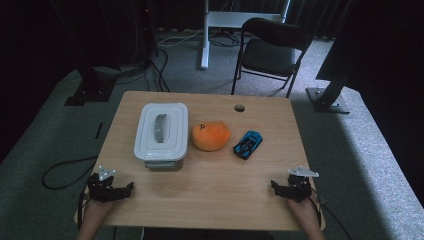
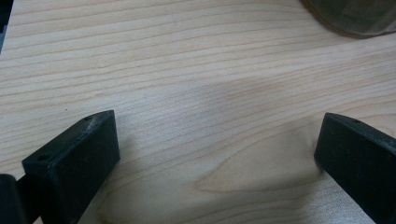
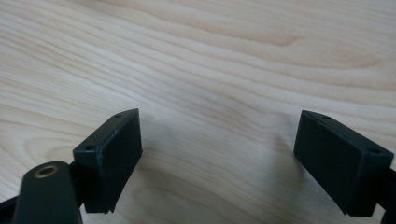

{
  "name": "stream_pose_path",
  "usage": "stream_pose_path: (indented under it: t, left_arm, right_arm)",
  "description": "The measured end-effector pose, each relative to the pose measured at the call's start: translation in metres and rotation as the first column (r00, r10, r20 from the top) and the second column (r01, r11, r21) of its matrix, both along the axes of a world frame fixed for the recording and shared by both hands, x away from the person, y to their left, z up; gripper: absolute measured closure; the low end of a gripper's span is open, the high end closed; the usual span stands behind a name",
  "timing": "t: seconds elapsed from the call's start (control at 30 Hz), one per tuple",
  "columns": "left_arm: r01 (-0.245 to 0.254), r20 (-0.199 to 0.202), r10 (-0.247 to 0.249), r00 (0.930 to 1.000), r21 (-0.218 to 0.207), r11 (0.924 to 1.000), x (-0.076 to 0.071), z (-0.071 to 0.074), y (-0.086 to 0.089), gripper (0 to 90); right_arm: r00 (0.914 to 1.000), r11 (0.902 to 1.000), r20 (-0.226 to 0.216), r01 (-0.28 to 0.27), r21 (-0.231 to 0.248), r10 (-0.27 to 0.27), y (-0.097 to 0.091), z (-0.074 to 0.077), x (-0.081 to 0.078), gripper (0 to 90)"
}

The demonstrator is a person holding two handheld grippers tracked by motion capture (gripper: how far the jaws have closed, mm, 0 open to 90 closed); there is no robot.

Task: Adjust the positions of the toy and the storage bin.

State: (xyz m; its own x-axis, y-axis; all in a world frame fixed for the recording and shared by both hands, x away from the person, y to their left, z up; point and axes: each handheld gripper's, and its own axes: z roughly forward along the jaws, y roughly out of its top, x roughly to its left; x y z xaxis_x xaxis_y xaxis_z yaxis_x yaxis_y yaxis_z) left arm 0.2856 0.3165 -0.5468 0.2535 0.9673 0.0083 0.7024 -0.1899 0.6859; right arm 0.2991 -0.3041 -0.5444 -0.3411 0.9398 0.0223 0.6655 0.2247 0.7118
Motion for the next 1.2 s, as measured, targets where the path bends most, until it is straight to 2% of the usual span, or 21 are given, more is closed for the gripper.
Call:
stream_pose_path:
  t: [0.03,0.07,0.1,0.13,0.3,0.33,0.53,0.8,0.83,1.07,1.2]
  left_arm:
    - [0.001,0.0,-0.001,1.0,0.0,1.0,0.0,0.0,0.0,0.3]
    - [0.003,0.0,-0.003,1.0,0.0,1.0,0.0,0.0,0.0,0.3]
    - [0.004,0.0,-0.004,1.0,0.0,1.0,0.0,0.0,0.0,0.3]
    - [0.005,0.0,-0.005,1.0,0.001,1.0,0.0,0.0,0.0,0.3]
    - [0.005,0.001,-0.005,1.0,0.0,1.0,0.0,0.0,0.0,0.3]
    - [0.006,0.0,-0.006,1.0,0.001,1.0,0.0,0.0,0.0,0.3]
    - [0.006,0.0,-0.006,1.0,0.001,1.0,0.0,0.0,0.0,0.3]
    - [0.006,0.0,-0.006,1.0,0.001,1.0,0.0,0.0,0.0,0.3]
    - [0.007,0.0,-0.007,1.0,0.002,1.0,0.0,0.0,0.0,0.3]
    - [0.007,0.0,-0.007,1.0,0.002,1.0,0.0,0.0,0.0,0.3]
    - [0.007,0.0,-0.007,1.0,0.002,1.0,0.0,0.0,0.0,0.3]
  right_arm:
    - [1.0,1.0,0.0,0.0,0.0,0.0,0.0,0.0,0.0,14.6]
    - [0.9999,0.9996,-0.007,-0.011,0.025,0.011,0.001,0.001,0.001,14.6]
    - [0.9998,0.9994,-0.004,-0.019,0.03,0.019,0.003,0.003,0.001,14.6]
    - [0.9994,0.9994,0.013,-0.032,0.016,0.032,0.007,0.008,0.002,14.7]
    - [0.9977,0.9979,0.036,-0.058,0.028,0.057,0.013,0.02,0.003,15.3]
    - [0.9966,0.9974,0.055,-0.064,0.034,0.062,0.015,0.026,0.005,15.5]
    - [0.9912,0.9945,0.087,-0.102,0.025,0.099,0.026,0.038,0.014,16.7]
    - [0.9844,0.9883,0.092,-0.152,0.01,0.15,0.044,0.042,0.022,16.8]
    - [0.9809,0.9851,0.093,-0.172,0.005,0.171,0.049,0.042,0.024,16.8]
    - [0.9704,0.9754,0.101,-0.22,-0.005,0.22,0.068,0.044,0.034,20.4]
    - [0.9672,0.9726,0.104,-0.232,-0.011,0.232,0.075,0.044,0.038,20.7]
